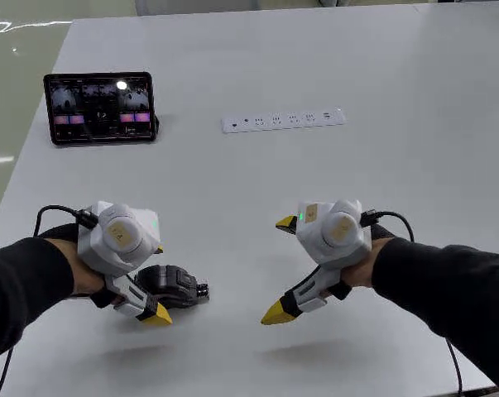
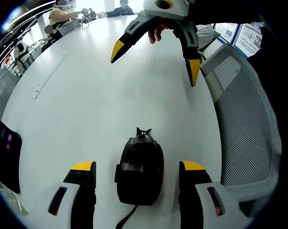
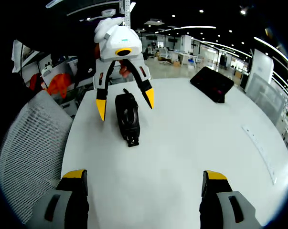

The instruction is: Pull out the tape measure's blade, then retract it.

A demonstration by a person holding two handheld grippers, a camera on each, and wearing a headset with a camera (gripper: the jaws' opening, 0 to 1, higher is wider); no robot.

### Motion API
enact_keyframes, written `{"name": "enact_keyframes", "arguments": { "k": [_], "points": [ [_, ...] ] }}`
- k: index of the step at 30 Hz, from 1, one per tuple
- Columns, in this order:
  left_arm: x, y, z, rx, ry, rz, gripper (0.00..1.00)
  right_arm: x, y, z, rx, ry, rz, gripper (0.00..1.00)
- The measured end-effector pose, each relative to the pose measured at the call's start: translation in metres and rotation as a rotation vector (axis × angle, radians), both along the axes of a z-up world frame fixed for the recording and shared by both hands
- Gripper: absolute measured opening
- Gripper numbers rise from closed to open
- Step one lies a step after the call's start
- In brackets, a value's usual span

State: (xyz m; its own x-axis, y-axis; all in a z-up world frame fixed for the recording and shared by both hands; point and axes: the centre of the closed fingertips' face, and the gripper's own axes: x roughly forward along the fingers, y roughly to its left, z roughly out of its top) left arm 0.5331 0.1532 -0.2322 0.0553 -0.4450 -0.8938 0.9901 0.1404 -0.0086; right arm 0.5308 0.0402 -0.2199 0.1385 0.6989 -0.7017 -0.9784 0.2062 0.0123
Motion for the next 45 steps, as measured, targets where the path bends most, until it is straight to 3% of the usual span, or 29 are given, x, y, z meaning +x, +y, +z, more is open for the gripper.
{"name": "enact_keyframes", "arguments": {
  "k": [8,10,12,21,30,45],
  "points": [
    [0.002,-0.005,-0.008,0.026,-0.010,-0.047,0.49,0.001,0.017,-0.008,-0.016,0.014,0.020,0.99],
    [0.004,-0.005,-0.009,0.038,-0.019,-0.059,0.40,0.000,0.022,-0.008,-0.017,0.014,0.032,0.96],
    [0.000,-0.005,-0.011,0.045,-0.006,-0.068,0.36,0.001,0.027,-0.009,-0.019,0.012,0.042,0.95],
    [0.000,-0.005,-0.012,0.055,-0.001,-0.071,0.35,0.002,0.044,-0.014,-0.035,0.003,0.081,0.83],
    [-0.001,-0.006,-0.014,0.103,-0.028,-0.080,0.34,0.000,0.060,-0.028,-0.060,0.004,0.101,0.68],
    [-0.001,-0.006,-0.014,0.090,-0.018,-0.073,0.34,-0.001,0.082,-0.039,-0.061,-0.004,0.157,0.37]
  ]
}}
